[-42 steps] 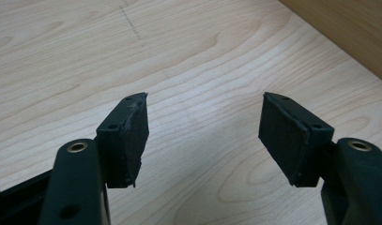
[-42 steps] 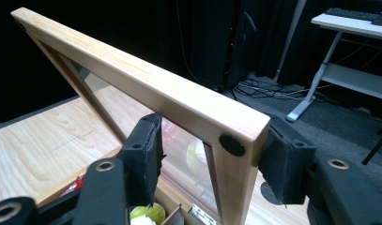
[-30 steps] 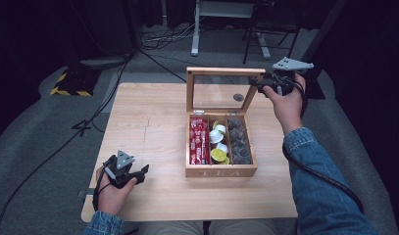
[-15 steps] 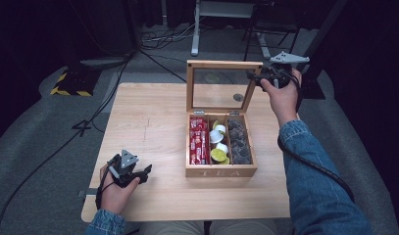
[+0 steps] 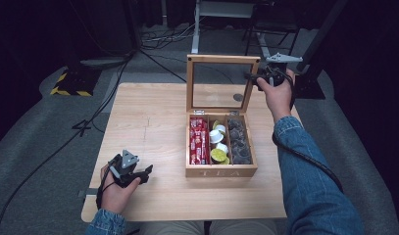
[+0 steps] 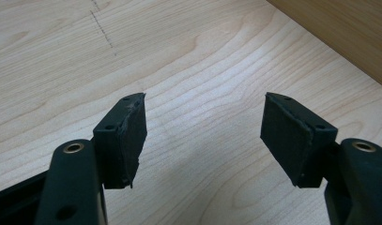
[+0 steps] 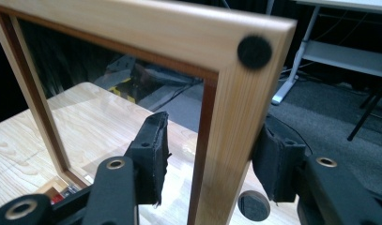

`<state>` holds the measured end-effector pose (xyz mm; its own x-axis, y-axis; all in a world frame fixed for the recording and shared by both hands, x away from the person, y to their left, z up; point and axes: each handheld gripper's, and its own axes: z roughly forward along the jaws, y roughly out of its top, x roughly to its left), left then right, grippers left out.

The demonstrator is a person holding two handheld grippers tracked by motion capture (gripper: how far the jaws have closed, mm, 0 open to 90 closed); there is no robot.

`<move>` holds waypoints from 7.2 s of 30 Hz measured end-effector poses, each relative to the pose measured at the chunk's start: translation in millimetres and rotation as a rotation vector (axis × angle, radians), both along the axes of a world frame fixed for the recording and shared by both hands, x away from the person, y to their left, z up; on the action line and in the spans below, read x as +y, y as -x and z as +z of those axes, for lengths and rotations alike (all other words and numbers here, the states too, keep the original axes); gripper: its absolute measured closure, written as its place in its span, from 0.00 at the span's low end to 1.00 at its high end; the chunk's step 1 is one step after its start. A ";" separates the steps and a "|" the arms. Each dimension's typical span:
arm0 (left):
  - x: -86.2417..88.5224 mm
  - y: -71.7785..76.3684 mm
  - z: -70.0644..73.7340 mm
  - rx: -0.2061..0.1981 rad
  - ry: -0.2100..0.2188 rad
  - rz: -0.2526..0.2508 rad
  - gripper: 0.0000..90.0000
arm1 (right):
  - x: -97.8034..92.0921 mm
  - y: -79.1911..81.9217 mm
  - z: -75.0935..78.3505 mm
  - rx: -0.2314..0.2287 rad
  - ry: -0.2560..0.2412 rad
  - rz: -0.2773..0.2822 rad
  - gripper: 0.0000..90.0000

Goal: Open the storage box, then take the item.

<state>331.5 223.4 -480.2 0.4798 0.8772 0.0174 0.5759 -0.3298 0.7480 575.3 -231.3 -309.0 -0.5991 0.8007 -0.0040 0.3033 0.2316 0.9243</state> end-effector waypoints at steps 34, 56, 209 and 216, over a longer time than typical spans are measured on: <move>0.0 -2.8 -4.0 0.023 -0.005 -0.008 0.35 | 4.6 -21.2 -36.5 0.103 0.040 -0.065 0.47; -5.2 -18.0 -3.4 0.040 0.023 -0.010 0.33 | -5.2 8.5 -8.8 0.074 0.058 -0.053 0.39; 4.1 -18.1 -23.8 0.091 -0.005 -0.003 0.17 | 110.3 145.0 -34.2 0.352 0.108 0.227 0.91; 4.2 -18.1 -23.7 0.093 -0.007 -0.004 0.17 | 86.2 144.6 -22.8 0.334 0.109 0.190 0.91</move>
